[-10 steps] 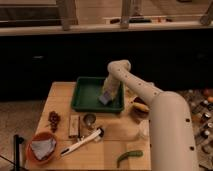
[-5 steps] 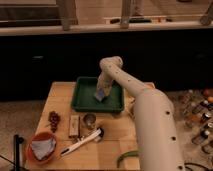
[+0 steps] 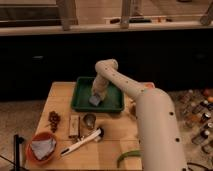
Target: Wipe tray with sponge
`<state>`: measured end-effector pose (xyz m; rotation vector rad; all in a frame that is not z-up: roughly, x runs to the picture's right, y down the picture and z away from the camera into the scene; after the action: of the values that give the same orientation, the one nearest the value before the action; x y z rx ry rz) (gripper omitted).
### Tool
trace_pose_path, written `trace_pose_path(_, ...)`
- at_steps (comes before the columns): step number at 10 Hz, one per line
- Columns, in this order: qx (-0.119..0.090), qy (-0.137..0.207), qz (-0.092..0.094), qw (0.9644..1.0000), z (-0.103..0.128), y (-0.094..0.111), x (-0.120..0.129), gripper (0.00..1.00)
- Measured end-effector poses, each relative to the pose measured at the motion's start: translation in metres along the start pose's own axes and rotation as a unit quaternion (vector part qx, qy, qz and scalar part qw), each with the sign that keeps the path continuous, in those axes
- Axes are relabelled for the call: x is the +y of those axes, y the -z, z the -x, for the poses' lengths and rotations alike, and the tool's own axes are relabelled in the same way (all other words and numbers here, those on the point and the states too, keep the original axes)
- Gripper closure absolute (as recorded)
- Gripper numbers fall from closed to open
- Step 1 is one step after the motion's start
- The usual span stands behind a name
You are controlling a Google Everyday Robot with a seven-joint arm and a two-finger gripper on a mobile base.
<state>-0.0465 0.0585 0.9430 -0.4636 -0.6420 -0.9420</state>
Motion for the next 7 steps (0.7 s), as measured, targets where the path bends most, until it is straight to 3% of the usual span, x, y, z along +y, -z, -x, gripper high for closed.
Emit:
trace_pose_path(3,0.000,-0.010,-0.002,1.0000,0.000,0.009,0.028,0.99)
trace_pose_path(5,0.014,-0.031,-0.002,0.9994,-0.014,0.017,0.046,0.99)
trace_pose_path(7,0.030,-0.047,0.000,0.9984,-0.029,0.022,0.048,0.99)
